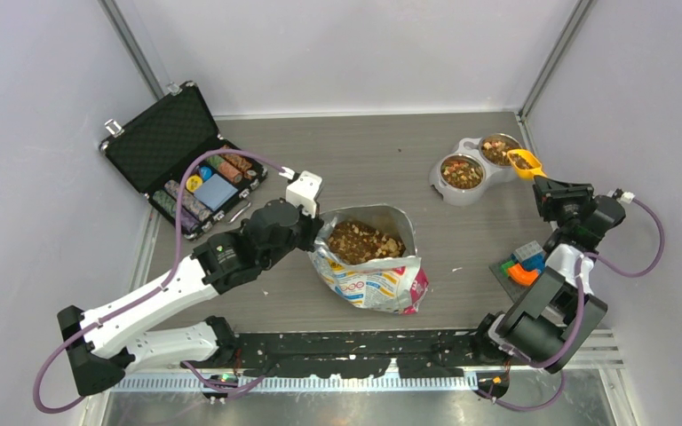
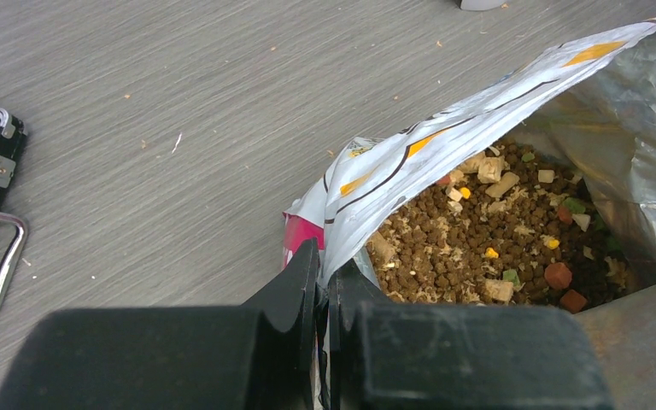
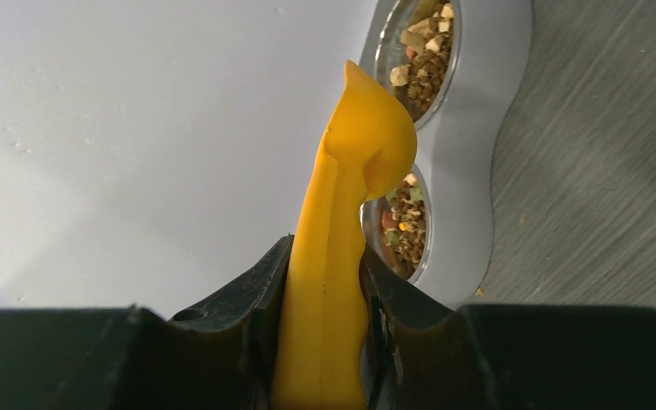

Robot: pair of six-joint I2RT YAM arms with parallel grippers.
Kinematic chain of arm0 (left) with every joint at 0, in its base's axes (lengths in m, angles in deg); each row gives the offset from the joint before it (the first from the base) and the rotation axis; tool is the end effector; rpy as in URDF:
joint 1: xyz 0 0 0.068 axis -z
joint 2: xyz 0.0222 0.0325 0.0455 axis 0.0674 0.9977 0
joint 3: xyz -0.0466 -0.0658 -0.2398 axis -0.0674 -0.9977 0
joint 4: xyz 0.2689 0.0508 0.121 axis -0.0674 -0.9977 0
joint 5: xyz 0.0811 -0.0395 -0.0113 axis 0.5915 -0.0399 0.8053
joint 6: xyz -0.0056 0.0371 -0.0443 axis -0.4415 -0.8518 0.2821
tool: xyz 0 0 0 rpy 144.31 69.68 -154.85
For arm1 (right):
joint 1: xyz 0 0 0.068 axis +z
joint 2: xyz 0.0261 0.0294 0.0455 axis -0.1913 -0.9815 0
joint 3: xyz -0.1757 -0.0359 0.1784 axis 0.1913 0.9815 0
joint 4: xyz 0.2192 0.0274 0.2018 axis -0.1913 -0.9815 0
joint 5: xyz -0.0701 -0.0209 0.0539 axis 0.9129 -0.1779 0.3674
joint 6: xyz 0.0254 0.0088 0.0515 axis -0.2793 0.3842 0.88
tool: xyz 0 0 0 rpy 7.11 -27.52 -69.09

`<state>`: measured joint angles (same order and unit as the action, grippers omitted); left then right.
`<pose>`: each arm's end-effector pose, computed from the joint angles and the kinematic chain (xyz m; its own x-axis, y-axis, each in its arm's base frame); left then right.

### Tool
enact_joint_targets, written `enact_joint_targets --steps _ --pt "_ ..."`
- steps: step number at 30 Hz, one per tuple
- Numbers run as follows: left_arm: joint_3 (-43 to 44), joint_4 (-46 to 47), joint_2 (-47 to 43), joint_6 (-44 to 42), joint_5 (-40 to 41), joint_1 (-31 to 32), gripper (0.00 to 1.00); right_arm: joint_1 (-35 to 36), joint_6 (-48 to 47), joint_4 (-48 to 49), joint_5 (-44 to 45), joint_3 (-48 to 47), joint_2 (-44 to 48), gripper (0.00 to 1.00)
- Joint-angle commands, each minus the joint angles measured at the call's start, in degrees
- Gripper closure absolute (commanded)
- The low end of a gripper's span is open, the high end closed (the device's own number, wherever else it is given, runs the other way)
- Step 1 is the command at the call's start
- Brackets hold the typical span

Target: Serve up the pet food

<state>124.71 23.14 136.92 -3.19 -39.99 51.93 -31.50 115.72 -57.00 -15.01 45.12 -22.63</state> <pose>0.1662 -0.2172 0.3312 -0.4056 0.0981 -0.9088 0.4822 0.8676 -0.1215 0.2423 -0.1909 0.1992 0.0671 0.9423 -0.3281 0.2229 0.3064 0.9254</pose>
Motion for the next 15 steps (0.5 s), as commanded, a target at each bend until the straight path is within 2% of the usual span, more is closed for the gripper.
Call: enact_joint_targets --steps 1,15 --pt "0.62 4.53 -1.4 -1.72 5.22 -0.68 1.0 -0.14 -2.84 1.87 2.81 -3.94 -2.19 0.95" --pt "0.47 4.01 -2.56 -1.37 6.52 -0.68 1.0 7.08 -12.27 -12.41 14.63 -15.22 -6.92 0.95"
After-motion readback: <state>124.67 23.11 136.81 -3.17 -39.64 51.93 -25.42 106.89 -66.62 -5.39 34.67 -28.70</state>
